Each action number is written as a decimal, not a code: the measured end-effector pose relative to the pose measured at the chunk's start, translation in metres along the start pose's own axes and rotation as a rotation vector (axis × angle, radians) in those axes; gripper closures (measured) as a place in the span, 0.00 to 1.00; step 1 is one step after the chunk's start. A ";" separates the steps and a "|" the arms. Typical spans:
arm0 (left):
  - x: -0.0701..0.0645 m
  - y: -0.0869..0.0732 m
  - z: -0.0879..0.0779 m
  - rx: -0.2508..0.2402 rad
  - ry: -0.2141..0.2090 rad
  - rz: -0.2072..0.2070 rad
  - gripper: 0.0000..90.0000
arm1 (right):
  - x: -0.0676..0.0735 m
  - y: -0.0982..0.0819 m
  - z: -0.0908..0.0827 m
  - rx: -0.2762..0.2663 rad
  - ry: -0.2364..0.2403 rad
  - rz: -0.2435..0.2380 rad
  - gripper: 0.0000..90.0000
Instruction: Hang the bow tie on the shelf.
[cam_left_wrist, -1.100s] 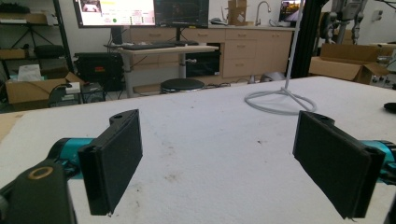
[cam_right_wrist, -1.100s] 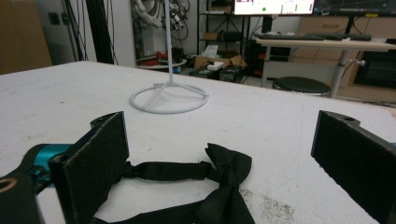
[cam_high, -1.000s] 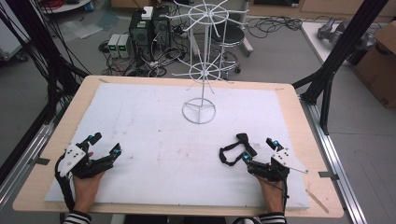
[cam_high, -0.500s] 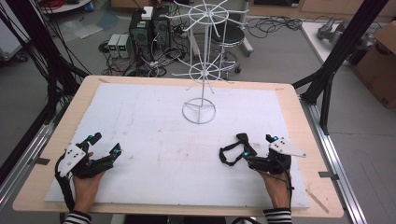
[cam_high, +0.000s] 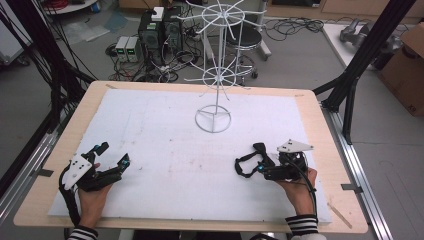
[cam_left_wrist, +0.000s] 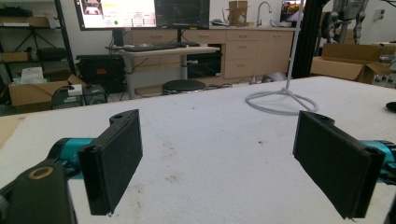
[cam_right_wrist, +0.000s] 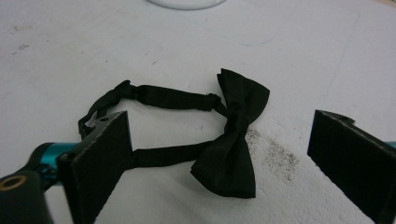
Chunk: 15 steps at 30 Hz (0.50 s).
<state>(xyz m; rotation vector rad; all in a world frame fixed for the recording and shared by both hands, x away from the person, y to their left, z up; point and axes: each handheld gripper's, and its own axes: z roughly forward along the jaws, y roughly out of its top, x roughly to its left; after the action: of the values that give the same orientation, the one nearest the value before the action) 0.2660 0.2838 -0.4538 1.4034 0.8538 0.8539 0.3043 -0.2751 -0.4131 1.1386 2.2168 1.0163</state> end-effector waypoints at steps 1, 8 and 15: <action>0.000 0.000 0.000 -0.001 0.000 0.000 0.18 | -0.001 0.000 0.001 0.004 0.001 0.005 0.08; 0.000 0.000 0.000 -0.001 0.001 -0.003 0.18 | -0.005 0.001 0.008 0.090 0.011 0.008 0.21; 0.000 0.000 0.000 -0.002 0.001 -0.004 0.18 | -0.003 0.001 0.013 0.190 -0.030 -0.057 0.36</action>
<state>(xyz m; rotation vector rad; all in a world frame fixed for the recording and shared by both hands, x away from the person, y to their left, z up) 0.2660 0.2839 -0.4539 1.3986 0.8564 0.8523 0.3148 -0.2716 -0.4203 1.1546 2.3469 0.7744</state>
